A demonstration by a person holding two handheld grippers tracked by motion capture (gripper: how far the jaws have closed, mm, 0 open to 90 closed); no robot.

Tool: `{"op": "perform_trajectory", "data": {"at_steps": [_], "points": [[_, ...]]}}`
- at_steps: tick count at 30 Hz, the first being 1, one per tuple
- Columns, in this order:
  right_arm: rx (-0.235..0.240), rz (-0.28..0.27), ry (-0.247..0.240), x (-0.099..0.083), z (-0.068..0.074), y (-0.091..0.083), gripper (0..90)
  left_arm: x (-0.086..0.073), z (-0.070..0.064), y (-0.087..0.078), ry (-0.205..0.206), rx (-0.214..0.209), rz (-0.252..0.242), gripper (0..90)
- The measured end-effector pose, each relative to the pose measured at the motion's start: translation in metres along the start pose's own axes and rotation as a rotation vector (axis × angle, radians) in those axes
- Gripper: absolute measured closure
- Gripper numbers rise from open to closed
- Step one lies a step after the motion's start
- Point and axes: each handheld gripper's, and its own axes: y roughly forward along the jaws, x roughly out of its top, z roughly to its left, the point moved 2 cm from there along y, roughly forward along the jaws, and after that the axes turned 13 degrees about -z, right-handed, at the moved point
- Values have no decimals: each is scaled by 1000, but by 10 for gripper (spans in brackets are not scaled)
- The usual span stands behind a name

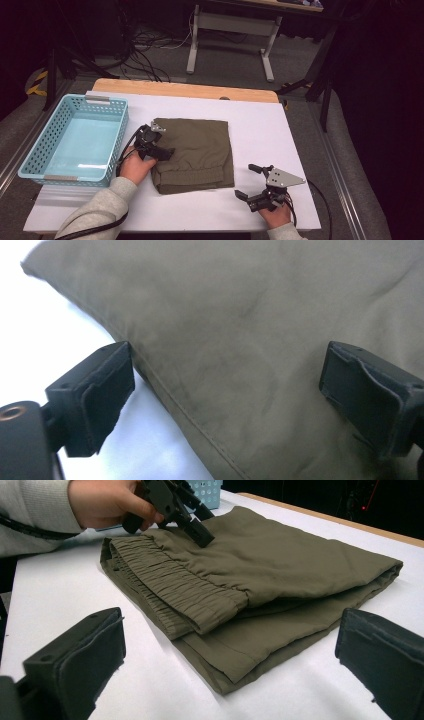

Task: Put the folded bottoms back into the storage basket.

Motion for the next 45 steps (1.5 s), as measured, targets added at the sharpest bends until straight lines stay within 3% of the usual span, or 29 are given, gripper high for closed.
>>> {"op": "perform_trajectory", "data": {"at_steps": [4, 19, 25, 31, 33, 39, 43, 45], "points": [[1, 3, 0, 0, 0, 0, 4, -3, -3, 0, 3, 24, -39, 111], [3, 12, -2, -1, 0, 1, 4, -3, -3, 1, -1, 23, -41, 123], [2, 13, -2, -1, 0, 2, 4, -3, -9, 0, -33, 52, -49, 175], [1, 12, 4, -1, 0, 2, 4, -1, -17, -2, -24, 65, -49, 295], [1, 13, 3, -1, 0, 2, 4, 0, -25, -3, -11, 65, -52, 492], [3, 13, 2, -1, 0, 1, 4, 3, -32, -1, -7, 67, -47, 704], [4, 13, 2, -1, 0, 1, 5, 3, -34, -1, 6, 80, -53, 764], [3, 14, 1, -1, 0, 1, 4, 2, -33, -1, -8, 72, -58, 769]]}}
